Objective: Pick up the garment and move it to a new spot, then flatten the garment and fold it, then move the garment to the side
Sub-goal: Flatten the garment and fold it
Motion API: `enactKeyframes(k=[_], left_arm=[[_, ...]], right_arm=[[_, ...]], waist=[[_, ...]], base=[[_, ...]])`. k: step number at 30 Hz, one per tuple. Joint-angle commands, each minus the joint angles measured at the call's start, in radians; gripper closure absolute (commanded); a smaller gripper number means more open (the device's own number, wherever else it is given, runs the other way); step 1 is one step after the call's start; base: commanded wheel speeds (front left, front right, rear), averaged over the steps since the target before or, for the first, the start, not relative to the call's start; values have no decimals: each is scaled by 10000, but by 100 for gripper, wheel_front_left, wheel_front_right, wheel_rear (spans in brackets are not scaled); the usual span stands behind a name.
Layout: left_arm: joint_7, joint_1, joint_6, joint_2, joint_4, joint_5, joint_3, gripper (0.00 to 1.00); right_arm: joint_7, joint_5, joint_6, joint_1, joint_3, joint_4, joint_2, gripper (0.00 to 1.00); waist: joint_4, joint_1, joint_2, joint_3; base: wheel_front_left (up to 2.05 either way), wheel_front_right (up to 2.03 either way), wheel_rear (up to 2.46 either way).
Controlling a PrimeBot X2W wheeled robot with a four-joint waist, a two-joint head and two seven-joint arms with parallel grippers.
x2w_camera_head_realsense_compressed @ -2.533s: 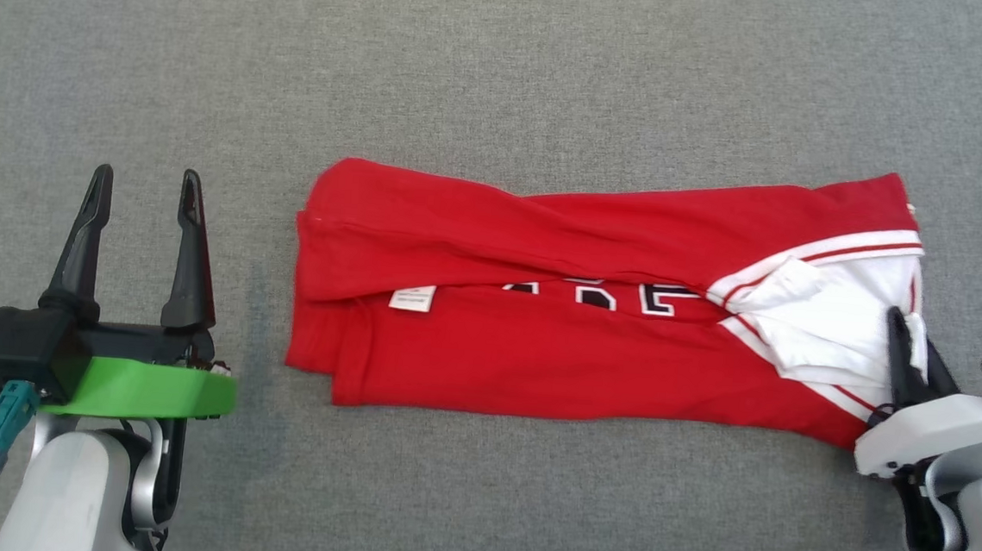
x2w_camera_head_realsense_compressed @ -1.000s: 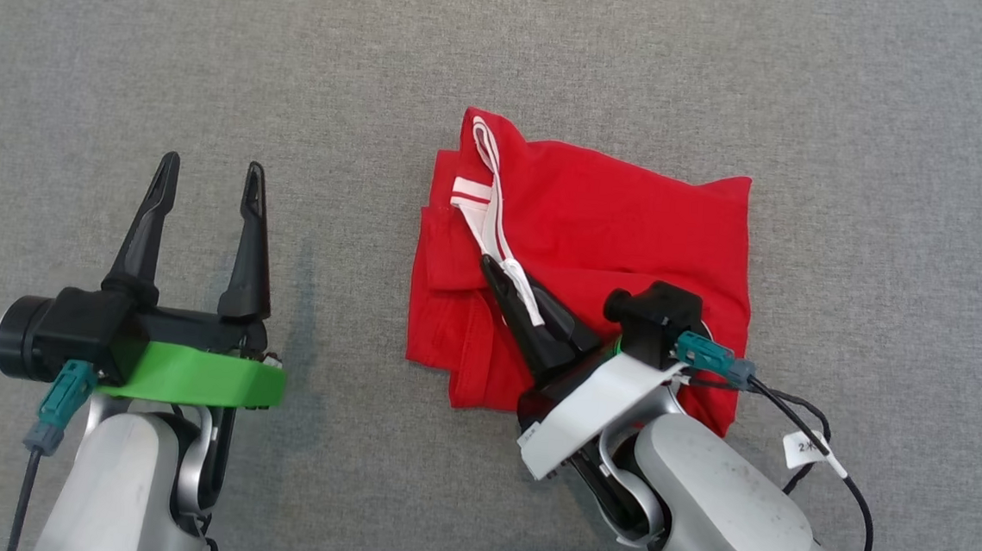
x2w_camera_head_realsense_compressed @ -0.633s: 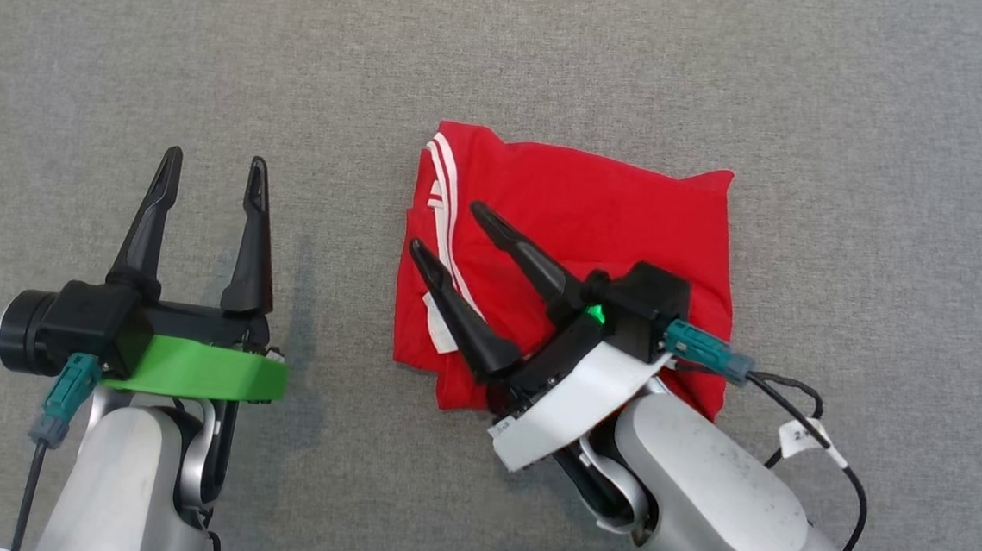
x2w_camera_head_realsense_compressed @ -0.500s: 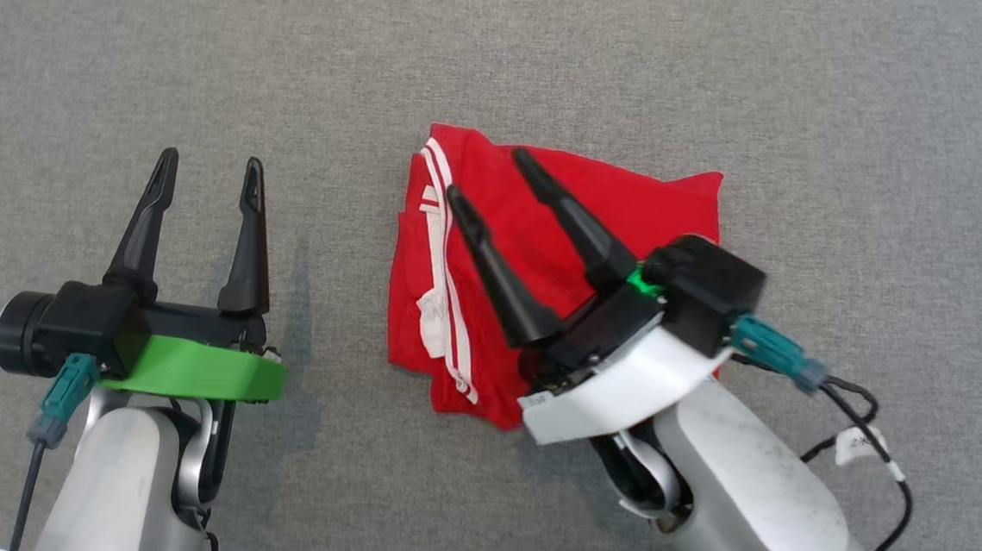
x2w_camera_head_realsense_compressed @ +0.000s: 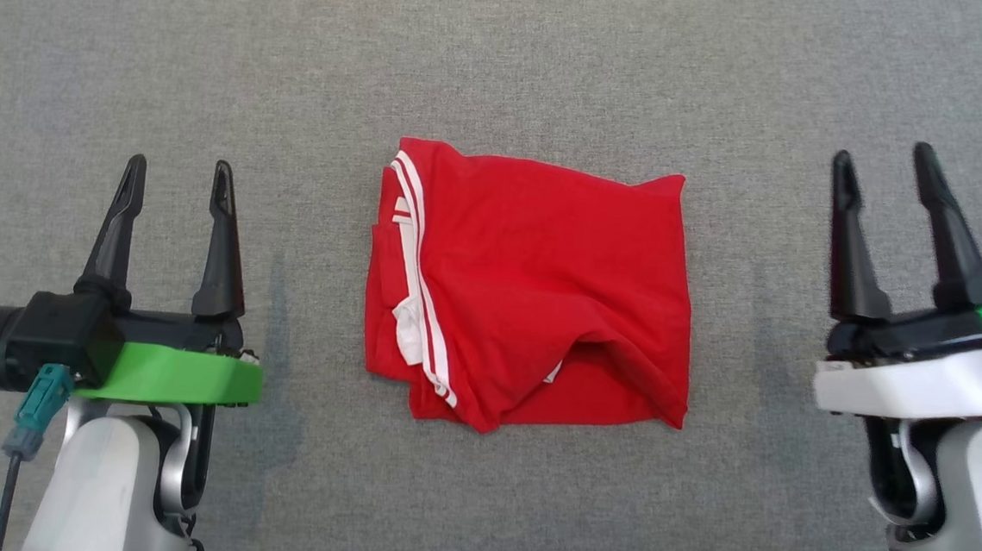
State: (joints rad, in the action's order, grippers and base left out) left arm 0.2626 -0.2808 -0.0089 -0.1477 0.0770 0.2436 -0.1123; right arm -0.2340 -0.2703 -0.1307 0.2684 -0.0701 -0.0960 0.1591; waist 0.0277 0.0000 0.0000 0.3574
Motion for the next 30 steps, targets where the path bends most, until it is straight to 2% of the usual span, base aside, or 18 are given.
enactKeyframes(k=[1,7,21,22,23,24,30], left_arm=[[23,104,58,-38,-32,-59,55,0],[23,362,153,-93,-168,5,304,0],[23,430,140,-79,-229,-10,224,0],[23,431,135,-69,-243,-18,199,0],[23,426,133,-65,-247,-24,183,0],[23,415,122,-65,-241,-21,166,0],[23,232,54,-8,-192,-23,68,0]], right_arm=[[60,111,2,-223,188,5,123,0],[103,29,2,-862,1010,181,592,0],[91,-213,2,-771,797,468,676,0],[84,-237,2,-748,781,485,670,14],[98,-283,2,-728,724,521,660,79],[127,-320,2,-684,598,555,665,100],[184,-577,2,-123,-1090,978,598,100]], waist=[[-39,0,0,-46],[-151,0,0,-181],[6,0,0,-283],[35,0,0,-276],[62,0,0,-267],[88,0,0,-257],[264,0,0,-143]], base=[[0,0,0],[0,0,0],[0,0,0],[0,0,0],[0,0,0],[0,0,0],[0,0,0]])
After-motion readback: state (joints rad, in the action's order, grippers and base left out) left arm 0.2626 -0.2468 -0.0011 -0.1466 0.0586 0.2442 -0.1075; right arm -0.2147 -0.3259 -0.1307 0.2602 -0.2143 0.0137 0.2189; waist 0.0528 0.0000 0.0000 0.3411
